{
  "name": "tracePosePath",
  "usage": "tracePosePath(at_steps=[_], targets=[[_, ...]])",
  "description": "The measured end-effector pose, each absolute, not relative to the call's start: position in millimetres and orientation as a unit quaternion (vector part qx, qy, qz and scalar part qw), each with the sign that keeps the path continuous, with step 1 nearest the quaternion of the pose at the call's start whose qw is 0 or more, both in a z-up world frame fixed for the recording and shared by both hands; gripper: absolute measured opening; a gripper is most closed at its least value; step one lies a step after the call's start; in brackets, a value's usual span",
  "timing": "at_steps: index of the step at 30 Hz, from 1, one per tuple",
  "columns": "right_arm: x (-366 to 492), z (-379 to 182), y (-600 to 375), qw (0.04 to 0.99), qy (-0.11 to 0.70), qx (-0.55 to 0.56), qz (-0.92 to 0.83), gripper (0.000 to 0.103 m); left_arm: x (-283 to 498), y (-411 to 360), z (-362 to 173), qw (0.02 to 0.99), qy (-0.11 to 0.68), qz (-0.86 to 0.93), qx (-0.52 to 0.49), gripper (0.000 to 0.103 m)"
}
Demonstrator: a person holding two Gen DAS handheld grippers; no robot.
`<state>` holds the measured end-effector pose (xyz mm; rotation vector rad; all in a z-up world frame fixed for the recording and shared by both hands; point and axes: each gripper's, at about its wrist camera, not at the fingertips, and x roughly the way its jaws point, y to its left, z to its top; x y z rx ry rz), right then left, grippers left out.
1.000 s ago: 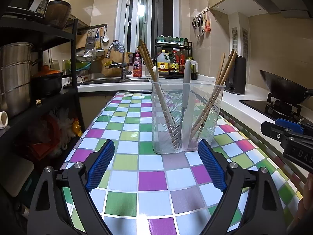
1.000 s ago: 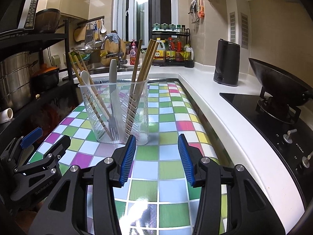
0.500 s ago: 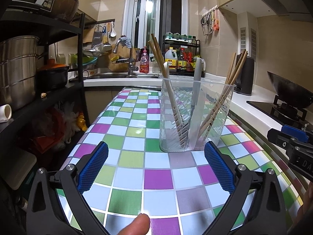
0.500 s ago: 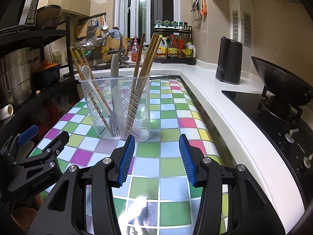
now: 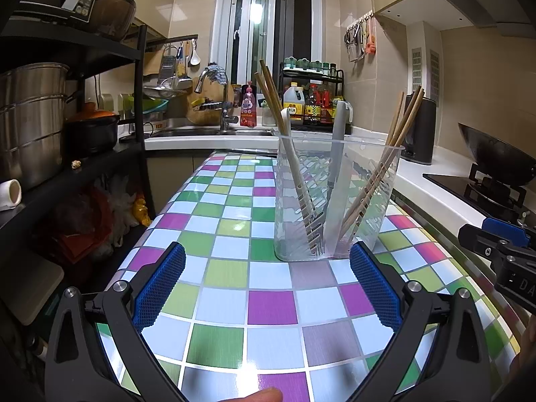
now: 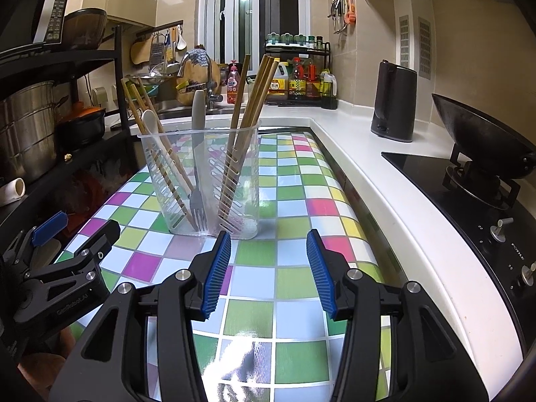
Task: Organize utensils
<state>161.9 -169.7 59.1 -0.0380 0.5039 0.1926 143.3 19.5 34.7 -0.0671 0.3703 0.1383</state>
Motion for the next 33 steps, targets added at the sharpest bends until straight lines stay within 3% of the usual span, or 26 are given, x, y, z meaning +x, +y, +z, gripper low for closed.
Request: tracePosePath(at_steps=[33], targets=[[162.4, 56.5, -169.9, 0.962, 0.255, -0.015, 0.097, 0.048, 145.3, 16.5, 35.6, 0.979, 0.192, 0.059, -0.033, 0.096]])
